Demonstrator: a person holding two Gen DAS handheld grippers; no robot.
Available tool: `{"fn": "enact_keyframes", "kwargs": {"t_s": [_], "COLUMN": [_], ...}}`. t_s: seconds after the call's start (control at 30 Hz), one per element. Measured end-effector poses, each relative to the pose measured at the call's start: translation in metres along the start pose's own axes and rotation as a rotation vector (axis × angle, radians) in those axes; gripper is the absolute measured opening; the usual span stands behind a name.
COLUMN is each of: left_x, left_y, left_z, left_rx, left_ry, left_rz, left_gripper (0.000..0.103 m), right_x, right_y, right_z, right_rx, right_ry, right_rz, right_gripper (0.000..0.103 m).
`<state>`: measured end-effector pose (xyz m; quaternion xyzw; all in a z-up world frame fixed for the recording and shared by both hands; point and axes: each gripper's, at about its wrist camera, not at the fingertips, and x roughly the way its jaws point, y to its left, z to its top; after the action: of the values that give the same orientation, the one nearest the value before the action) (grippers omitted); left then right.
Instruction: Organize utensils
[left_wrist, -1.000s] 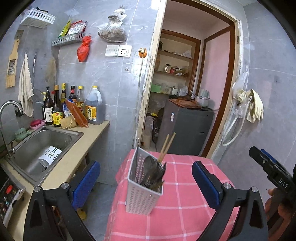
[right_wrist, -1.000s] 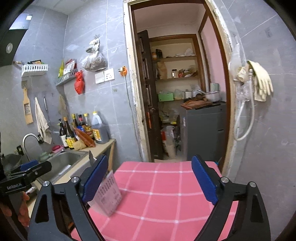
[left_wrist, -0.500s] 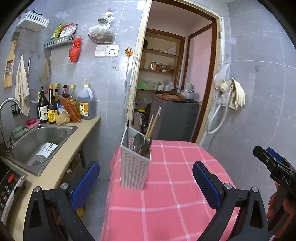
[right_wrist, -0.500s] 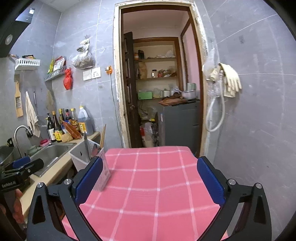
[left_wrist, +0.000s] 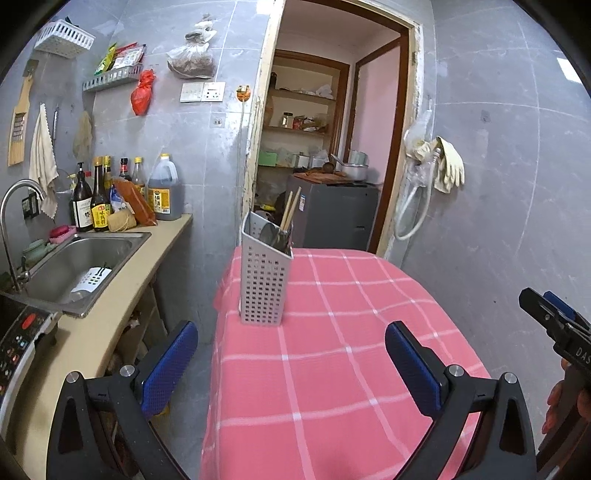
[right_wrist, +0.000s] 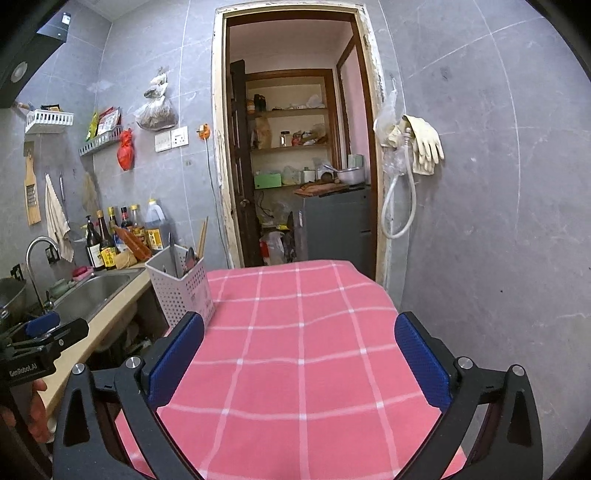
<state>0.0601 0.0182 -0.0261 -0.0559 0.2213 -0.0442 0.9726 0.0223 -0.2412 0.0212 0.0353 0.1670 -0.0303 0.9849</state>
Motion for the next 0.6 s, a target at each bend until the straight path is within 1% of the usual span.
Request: {"fn": "enact_keyframes", "kwargs": {"t_s": [0.23,0.6], "left_x": [-0.008,-0.012], "left_y": [-0.002,0.000], "left_z": [-0.016,-0.017], "left_rx": [0.010,0.002], "left_ry": [0.016,0.012], "left_rz": [-0.006,-0.004], "left_gripper": [0.102,0.102], "right_x": [-0.008,-0.009], "right_y": [0.002,0.004], "right_z": [-0.013,-0.017], "right_rx": [0.005,0.011], "right_ry": [0.015,0.021], "right_rz": [-0.006,-0.004], "right_gripper": [0.102,0.102]}}
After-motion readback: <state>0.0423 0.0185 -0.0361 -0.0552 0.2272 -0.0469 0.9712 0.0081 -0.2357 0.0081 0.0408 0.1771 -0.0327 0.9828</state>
